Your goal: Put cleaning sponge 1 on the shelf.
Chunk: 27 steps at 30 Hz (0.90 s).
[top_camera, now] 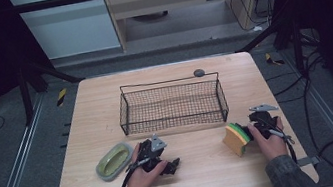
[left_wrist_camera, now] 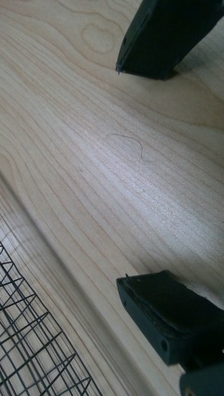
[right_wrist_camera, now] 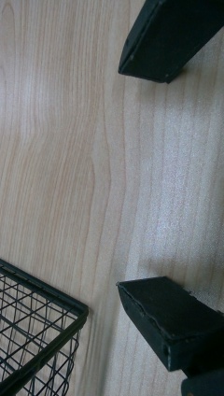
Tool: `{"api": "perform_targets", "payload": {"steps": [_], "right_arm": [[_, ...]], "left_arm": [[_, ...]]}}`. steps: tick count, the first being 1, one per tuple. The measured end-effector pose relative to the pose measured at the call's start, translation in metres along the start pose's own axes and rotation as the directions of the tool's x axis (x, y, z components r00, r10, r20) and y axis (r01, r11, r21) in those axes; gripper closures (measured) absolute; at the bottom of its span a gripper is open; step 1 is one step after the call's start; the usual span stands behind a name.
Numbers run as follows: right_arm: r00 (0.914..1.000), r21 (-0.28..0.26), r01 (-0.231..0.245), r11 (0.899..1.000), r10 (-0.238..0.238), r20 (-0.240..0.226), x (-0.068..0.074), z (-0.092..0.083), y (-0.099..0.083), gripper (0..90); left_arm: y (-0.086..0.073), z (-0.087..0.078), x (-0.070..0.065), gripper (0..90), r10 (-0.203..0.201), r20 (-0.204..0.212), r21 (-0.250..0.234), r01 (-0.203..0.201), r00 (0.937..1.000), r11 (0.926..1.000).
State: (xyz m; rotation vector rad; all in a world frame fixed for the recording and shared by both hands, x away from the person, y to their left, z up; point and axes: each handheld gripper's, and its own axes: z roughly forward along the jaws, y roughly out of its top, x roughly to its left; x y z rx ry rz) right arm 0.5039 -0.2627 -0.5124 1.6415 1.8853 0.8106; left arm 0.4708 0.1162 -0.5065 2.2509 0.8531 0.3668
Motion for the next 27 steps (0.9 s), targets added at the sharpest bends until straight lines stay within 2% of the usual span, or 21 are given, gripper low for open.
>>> {"api": "perform_targets", "payload": {"steps": [1,3,4,5,6,11,13,15,16,18,19,21,22,23,24,25,26,27], "right_arm": [[1.0,0.0,0.001,1.0,-0.001,-0.001,0.0,0.0,0.0,0.5],[1.0,0.0,0.005,1.0,-0.005,-0.004,0.0,0.0,0.0,0.6],[0.9998,0.0,0.014,1.0,-0.014,-0.013,-0.001,0.0,0.0,0.6],[0.9998,0.0,0.014,1.0,-0.014,-0.013,-0.001,0.0,0.0,0.6],[0.9996,-0.003,0.021,1.0,-0.021,-0.02,-0.002,-0.001,-0.001,0.6],[0.9996,-0.002,0.022,1.0,-0.022,-0.02,-0.002,-0.001,-0.001,0.7],[0.9996,-0.001,0.022,1.0,-0.022,-0.018,-0.002,-0.001,-0.001,0.7],[0.9993,0.0,0.031,1.0,-0.031,-0.02,-0.002,-0.002,-0.002,0.7],[0.9996,-0.003,0.021,1.0,-0.022,-0.02,-0.001,-0.002,-0.002,0.7],[0.9995,-0.002,0.024,1.0,-0.024,-0.021,-0.001,-0.003,-0.003,0.7],[0.9994,-0.002,0.026,1.0,-0.026,-0.02,-0.001,-0.003,-0.003,0.7],[0.9992,-0.003,0.031,1.0,-0.031,-0.025,-0.001,-0.002,-0.003,0.4],[0.9989,-0.003,0.037,0.999,-0.037,-0.031,-0.002,-0.002,-0.003,0.5],[0.9989,-0.003,0.037,0.999,-0.037,-0.031,-0.002,-0.002,-0.003,0.5],[0.9977,-0.001,0.052,0.999,-0.052,-0.044,-0.004,-0.003,-0.003,0.5],[0.9977,-0.001,0.052,0.999,-0.052,-0.044,-0.004,-0.003,-0.003,0.5],[0.9974,-0.002,0.055,0.998,-0.055,-0.046,-0.004,-0.003,-0.003,0.5],[0.9973,0.0,0.056,0.998,-0.056,-0.048,-0.004,-0.002,-0.003,0.5]], "left_arm": [[0.0,-0.003,0.0,4.9,0.0,0.002,0.001,0.0,1.0,1.0],[0.0,-0.006,0.0,5.0,-0.006,0.004,-0.007,0.006,1.0,1.0],[0.001,-0.013,0.001,5.0,-0.026,0.007,-0.041,0.026,0.9996,0.9988],[0.001,-0.013,0.001,5.0,-0.026,0.007,-0.041,0.026,0.9996,0.9988],[0.003,-0.023,0.002,5.0,-0.045,0.018,-0.069,0.046,0.9988,0.9966],[0.016,-0.062,0.008,5.0,-0.013,-0.055,-0.163,0.004,0.9984,0.9866],[0.016,-0.068,0.01,4.9,-0.007,-0.057,-0.167,-0.003,0.9983,0.986],[0.015,-0.078,0.017,5.0,-0.023,-0.069,-0.156,0.012,0.9974,0.9878],[0.014,-0.088,0.024,5.1,-0.034,-0.098,-0.159,0.018,0.9946,0.987],[0.014,-0.097,0.034,5.0,-0.028,-0.139,-0.138,0.008,0.9899,0.9905],[0.013,-0.103,0.04,5.1,-0.04,-0.154,-0.14,0.018,0.9873,0.99],[0.01,-0.113,0.054,5.4,-0.085,-0.157,-0.152,0.061,0.984,0.9865],[0.009,-0.118,0.059,5.3,-0.097,-0.174,-0.158,0.069,0.98,0.9851],[0.009,-0.118,0.059,5.4,-0.097,-0.174,-0.158,0.069,0.98,0.9851],[0.007,-0.125,0.065,5.6,-0.104,-0.202,-0.164,0.071,0.9738,0.9839],[0.007,-0.128,0.068,5.6,-0.105,-0.215,-0.166,0.069,0.971,0.9837],[0.007,-0.135,0.076,5.0,-0.103,-0.231,-0.146,0.07,0.9676,0.9868],[0.006,-0.138,0.08,4.8,-0.101,-0.229,-0.139,0.07,0.9681,0.9878]]}}
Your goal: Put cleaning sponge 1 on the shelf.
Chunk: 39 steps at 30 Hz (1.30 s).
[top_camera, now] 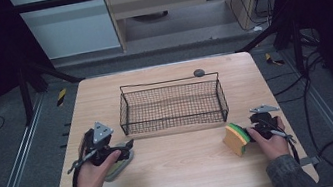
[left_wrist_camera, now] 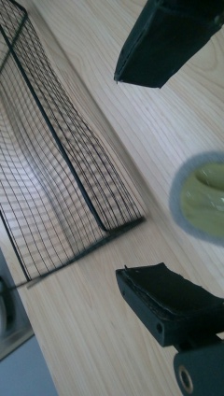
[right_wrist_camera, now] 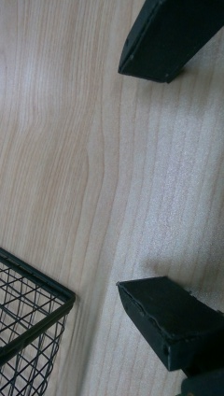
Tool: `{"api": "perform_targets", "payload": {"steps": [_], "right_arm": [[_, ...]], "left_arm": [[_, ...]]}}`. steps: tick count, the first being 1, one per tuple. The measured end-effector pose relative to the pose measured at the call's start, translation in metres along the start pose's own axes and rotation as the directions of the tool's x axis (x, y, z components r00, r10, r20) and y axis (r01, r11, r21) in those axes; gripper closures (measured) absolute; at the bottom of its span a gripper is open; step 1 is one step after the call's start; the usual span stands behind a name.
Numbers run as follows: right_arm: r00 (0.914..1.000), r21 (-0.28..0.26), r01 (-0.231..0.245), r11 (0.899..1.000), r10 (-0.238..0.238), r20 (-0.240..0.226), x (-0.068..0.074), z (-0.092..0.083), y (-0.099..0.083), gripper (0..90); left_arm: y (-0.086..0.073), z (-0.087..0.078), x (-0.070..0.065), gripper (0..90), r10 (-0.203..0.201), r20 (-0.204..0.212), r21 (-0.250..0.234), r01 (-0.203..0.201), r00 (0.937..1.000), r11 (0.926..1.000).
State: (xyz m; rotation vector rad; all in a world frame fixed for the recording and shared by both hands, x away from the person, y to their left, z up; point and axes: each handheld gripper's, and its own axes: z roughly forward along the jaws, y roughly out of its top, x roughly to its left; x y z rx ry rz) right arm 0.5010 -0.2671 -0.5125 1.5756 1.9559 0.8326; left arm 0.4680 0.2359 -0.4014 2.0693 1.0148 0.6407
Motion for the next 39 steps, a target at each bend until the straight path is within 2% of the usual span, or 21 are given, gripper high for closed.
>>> {"api": "perform_targets", "payload": {"steps": [2,3,6,8,10,11,12,13,17,20,21,22,24,27,28,29,33,34,35,36,39], "right_arm": [[1.0,-0.002,0.003,1.0,-0.003,-0.002,0.0,0.0,0.0,0.5],[1.0,-0.004,0.004,1.0,-0.004,-0.004,0.0,0.0,0.0,0.5],[1.0,-0.004,0.005,1.0,-0.005,-0.004,-0.001,0.0,0.0,0.5],[0.9999,-0.004,0.01,1.0,-0.011,-0.008,-0.001,0.0,0.0,0.6],[0.9995,-0.009,0.02,1.0,-0.021,-0.023,-0.003,-0.001,-0.001,0.8],[0.9993,-0.008,0.029,1.0,-0.029,-0.025,-0.004,-0.001,-0.002,0.8],[0.9993,-0.008,0.029,1.0,-0.029,-0.025,-0.004,-0.001,-0.002,0.8],[0.9989,-0.007,0.03,1.0,-0.031,-0.035,-0.005,-0.003,-0.003,0.7],[0.9983,-0.007,0.039,0.999,-0.039,-0.044,-0.006,-0.004,-0.004,0.7],[0.9981,-0.008,0.04,0.999,-0.04,-0.046,-0.007,-0.004,-0.004,0.8],[0.9979,-0.007,0.046,0.999,-0.047,-0.045,-0.007,-0.004,-0.005,0.9],[0.9979,-0.007,0.046,0.999,-0.047,-0.045,-0.007,-0.004,-0.005,0.9],[0.9977,-0.006,0.046,0.999,-0.046,-0.049,-0.007,-0.005,-0.006,1.0],[0.9975,-0.006,0.047,0.999,-0.048,-0.052,-0.008,-0.006,-0.006,1.0],[0.9975,-0.006,0.049,0.999,-0.049,-0.05,-0.008,-0.005,-0.006,1.0],[0.9976,-0.006,0.046,0.999,-0.046,-0.052,-0.008,-0.006,-0.006,1.0],[0.9976,-0.006,0.046,0.999,-0.046,-0.052,-0.007,-0.006,-0.006,1.0],[0.9976,-0.006,0.046,0.999,-0.046,-0.052,-0.007,-0.006,-0.006,1.0],[0.9976,-0.007,0.046,0.999,-0.046,-0.052,-0.007,-0.006,-0.006,1.0],[0.9975,-0.007,0.049,0.999,-0.049,-0.051,-0.008,-0.006,-0.006,1.1],[0.9972,-0.008,0.054,0.999,-0.054,-0.051,-0.008,-0.006,-0.007,1.1]], "left_arm": [[0.0,-0.001,0.004,4.7,0.006,0.005,0.01,-0.006,1.0,0.9999],[0.0,-0.002,0.01,5.0,0.029,0.002,0.05,-0.029,0.9996,0.9983],[0.0,-0.002,0.017,5.2,0.02,0.026,0.067,-0.021,0.9995,0.9975],[0.002,-0.001,0.023,5.4,0.057,0.016,0.114,-0.059,0.9982,0.9918],[0.003,-0.002,0.024,5.4,0.06,0.02,0.132,-0.063,0.998,0.9893],[0.004,-0.003,0.024,5.4,0.08,0.026,0.159,-0.083,0.9964,0.9837],[0.004,-0.003,0.024,5.4,0.08,0.026,0.159,-0.083,0.9964,0.9837],[0.004,-0.005,0.023,5.4,0.106,0.023,0.192,-0.108,0.9941,0.9755],[0.002,-0.006,0.024,7.9,0.095,0.033,0.226,-0.1,0.995,0.969],[-0.002,-0.005,0.025,9.0,0.099,0.037,0.268,-0.106,0.9944,0.9576],[-0.003,-0.006,0.025,12.8,0.1,0.046,0.291,-0.109,0.994,0.9507],[-0.003,-0.006,0.025,13.2,0.1,0.046,0.291,-0.109,0.994,0.9507],[-0.005,-0.006,0.024,16.6,0.104,0.059,0.322,-0.117,0.9929,0.9394],[-0.007,-0.003,0.023,18.9,0.093,0.077,0.338,-0.113,0.9927,0.9343],[-0.008,-0.002,0.021,20.6,0.097,0.087,0.351,-0.121,0.9915,0.9285],[-0.01,0.002,0.019,20.9,0.112,0.11,0.383,-0.146,0.9877,0.9121],[-0.016,0.014,0.019,24.0,0.119,0.127,0.44,-0.163,0.9848,0.8831],[-0.016,0.014,0.019,25.5,0.119,0.127,0.44,-0.163,0.9848,0.8831],[-0.018,0.017,0.02,28.6,0.111,0.129,0.449,-0.158,0.9854,0.8793],[-0.02,0.022,0.021,30.2,0.119,0.132,0.462,-0.167,0.9841,0.8708],[-0.021,0.027,0.023,37.7,0.115,0.141,0.472,-0.168,0.9834,0.8653]]}}
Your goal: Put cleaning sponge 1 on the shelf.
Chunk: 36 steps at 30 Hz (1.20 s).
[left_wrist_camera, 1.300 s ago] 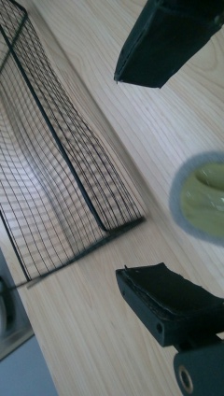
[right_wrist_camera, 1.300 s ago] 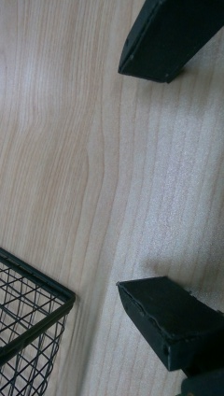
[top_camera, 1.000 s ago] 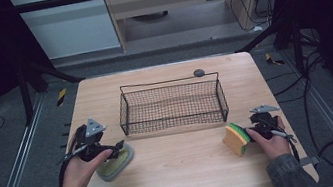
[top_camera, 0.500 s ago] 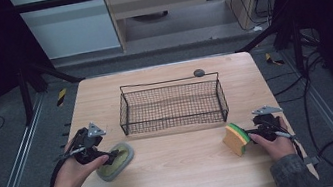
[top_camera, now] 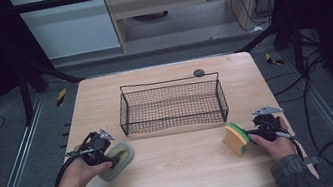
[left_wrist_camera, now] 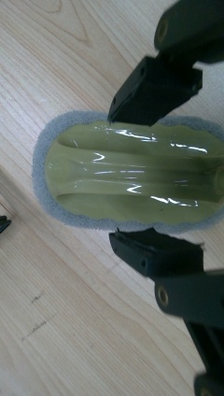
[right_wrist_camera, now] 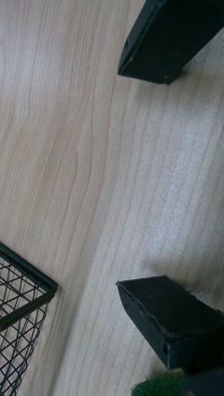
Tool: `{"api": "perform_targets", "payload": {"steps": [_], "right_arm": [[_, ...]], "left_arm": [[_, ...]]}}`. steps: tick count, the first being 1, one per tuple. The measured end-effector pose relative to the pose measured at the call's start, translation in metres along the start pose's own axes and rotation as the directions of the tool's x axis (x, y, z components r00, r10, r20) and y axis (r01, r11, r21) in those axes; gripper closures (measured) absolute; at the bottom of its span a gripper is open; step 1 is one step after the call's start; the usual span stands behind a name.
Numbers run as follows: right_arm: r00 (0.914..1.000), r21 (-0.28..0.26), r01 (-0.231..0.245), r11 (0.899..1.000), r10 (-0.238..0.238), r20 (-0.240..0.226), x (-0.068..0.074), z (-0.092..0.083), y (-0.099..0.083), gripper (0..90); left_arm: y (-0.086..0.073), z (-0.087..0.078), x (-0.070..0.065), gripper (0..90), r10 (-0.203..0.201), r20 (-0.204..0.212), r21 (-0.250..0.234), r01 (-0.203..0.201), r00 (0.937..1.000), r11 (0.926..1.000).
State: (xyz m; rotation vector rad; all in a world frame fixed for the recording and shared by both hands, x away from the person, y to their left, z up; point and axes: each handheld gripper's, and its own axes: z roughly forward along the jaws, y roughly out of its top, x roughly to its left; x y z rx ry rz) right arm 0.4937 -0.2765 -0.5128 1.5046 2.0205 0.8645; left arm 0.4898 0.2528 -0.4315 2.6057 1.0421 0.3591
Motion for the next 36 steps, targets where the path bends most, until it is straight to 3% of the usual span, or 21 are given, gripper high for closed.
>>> {"api": "perform_targets", "payload": {"steps": [12,27,33,36], "right_arm": [[1.0,0.0,0.001,1.0,-0.001,0.0,0.0,0.0,0.0,1.0],[1.0,0.0,0.001,1.0,-0.001,0.0,0.0,0.0,0.0,1.1],[1.0,0.0,0.0,1.0,0.0,0.0,0.0,0.0,0.0,1.1],[1.0,0.0,0.001,1.0,-0.001,0.0,0.0,0.0,0.0,1.1]], "left_arm": [[0.002,0.011,0.003,51.9,0.009,0.027,0.027,-0.01,0.9996,0.9996],[0.003,0.01,0.005,69.8,0.024,0.059,0.024,-0.026,0.9979,0.9994],[0.004,0.006,0.005,70.3,0.035,0.059,0.023,-0.037,0.9976,0.9991],[0.006,-0.002,0.003,70.4,0.068,0.054,0.021,-0.07,0.9962,0.9973]]}}
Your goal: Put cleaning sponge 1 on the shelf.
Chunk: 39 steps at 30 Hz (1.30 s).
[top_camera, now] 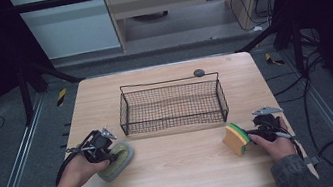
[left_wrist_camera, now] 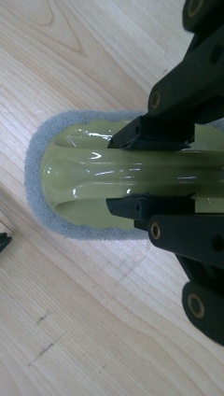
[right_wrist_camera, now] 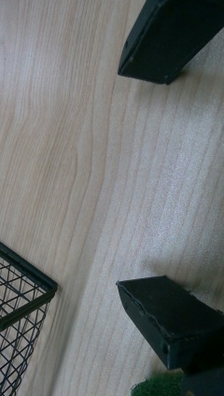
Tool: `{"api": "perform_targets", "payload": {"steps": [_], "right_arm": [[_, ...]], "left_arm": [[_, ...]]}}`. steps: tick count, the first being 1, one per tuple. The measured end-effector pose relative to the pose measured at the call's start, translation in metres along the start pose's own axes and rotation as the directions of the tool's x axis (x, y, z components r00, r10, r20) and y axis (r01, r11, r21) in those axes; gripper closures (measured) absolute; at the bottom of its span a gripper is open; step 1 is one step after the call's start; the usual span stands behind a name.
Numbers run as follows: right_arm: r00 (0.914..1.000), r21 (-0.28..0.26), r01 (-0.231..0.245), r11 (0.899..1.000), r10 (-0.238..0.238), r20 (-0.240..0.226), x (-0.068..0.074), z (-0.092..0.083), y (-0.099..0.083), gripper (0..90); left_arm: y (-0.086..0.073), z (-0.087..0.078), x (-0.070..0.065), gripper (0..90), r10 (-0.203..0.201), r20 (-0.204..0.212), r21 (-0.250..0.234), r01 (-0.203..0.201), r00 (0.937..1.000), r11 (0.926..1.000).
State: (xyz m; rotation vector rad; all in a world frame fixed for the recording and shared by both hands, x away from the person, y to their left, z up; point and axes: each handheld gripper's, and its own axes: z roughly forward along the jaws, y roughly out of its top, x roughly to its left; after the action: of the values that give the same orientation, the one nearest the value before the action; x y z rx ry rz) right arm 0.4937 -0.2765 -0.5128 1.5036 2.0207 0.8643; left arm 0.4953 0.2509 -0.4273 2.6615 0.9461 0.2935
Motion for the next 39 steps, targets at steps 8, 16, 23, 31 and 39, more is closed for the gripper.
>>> {"api": "perform_targets", "payload": {"steps": [8,16,23,31,39], "right_arm": [[1.0,0.0,0.0,1.0,0.0,0.0,0.0,0.0,0.0,1.1],[1.0,0.002,-0.005,1.0,0.005,-0.003,0.0,-0.001,-0.001,1.1],[1.0,0.001,0.005,1.0,-0.005,-0.004,0.0,-0.002,-0.002,1.0],[1.0,0.001,0.003,1.0,-0.003,-0.002,0.0,-0.002,-0.002,1.0],[1.0,0.001,0.001,1.0,-0.001,-0.005,0.0,-0.002,-0.002,1.0]], "left_arm": [[0.008,-0.021,-0.007,70.4,0.091,-0.012,-0.019,-0.092,0.9958,0.9956],[0.024,-0.049,-0.004,70.6,0.177,-0.053,-0.064,-0.18,0.9829,0.9816],[0.043,-0.062,0.007,70.7,0.229,-0.109,-0.085,-0.239,0.9672,0.9674],[0.06,-0.071,0.019,70.7,0.271,-0.15,-0.121,-0.289,0.9508,0.9495],[0.077,-0.083,0.03,70.6,0.313,-0.168,-0.174,-0.341,0.9348,0.9239]]}}
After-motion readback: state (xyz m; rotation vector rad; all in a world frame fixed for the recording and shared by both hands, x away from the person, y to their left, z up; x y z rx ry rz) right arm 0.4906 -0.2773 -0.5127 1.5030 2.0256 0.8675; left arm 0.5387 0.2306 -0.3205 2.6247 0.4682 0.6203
